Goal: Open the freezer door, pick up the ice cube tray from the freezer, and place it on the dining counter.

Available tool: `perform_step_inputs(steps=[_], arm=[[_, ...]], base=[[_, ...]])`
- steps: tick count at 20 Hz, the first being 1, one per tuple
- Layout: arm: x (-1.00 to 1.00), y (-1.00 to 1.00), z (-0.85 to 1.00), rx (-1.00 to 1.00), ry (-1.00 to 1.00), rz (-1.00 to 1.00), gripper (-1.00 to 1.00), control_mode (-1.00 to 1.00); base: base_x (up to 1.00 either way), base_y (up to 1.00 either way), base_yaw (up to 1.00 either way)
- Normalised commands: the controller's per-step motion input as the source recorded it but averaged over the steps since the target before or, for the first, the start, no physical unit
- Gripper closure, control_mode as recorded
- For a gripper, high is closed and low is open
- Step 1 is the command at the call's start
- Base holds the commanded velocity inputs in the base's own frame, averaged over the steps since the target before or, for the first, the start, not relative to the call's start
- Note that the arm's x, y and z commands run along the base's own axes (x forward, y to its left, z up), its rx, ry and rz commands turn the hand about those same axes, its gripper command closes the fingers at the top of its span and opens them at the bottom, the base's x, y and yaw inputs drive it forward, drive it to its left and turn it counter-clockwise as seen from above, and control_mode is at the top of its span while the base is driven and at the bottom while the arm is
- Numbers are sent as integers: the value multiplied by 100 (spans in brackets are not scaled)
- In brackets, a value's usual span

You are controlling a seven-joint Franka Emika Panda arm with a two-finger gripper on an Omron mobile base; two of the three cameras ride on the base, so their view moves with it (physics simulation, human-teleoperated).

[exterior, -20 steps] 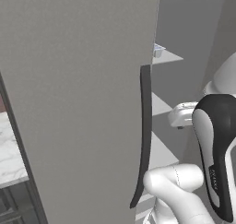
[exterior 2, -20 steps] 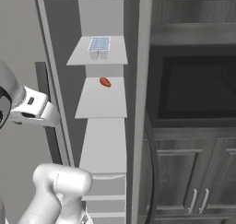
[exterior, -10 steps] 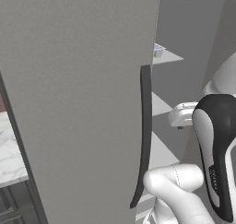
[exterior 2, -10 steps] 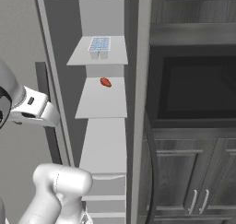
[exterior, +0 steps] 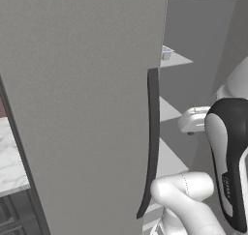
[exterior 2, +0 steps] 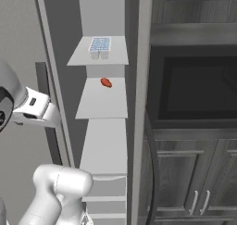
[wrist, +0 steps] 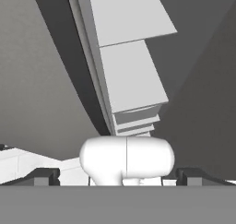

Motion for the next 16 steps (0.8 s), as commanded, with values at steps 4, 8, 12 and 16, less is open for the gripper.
perform_step_inputs(steps=[4, 8, 12, 16], arm=[[0, -27, 7, 10, 0, -5, -100, -100], [12, -34, 14, 16, 0, -10, -100, -100], [27, -19, 11, 18, 0, -18, -100, -100], [30, -1, 9, 16, -2, -26, -100, -100]], base=[[0, 0, 0], [0, 0, 0], [0, 0, 0], [0, 0, 0]])
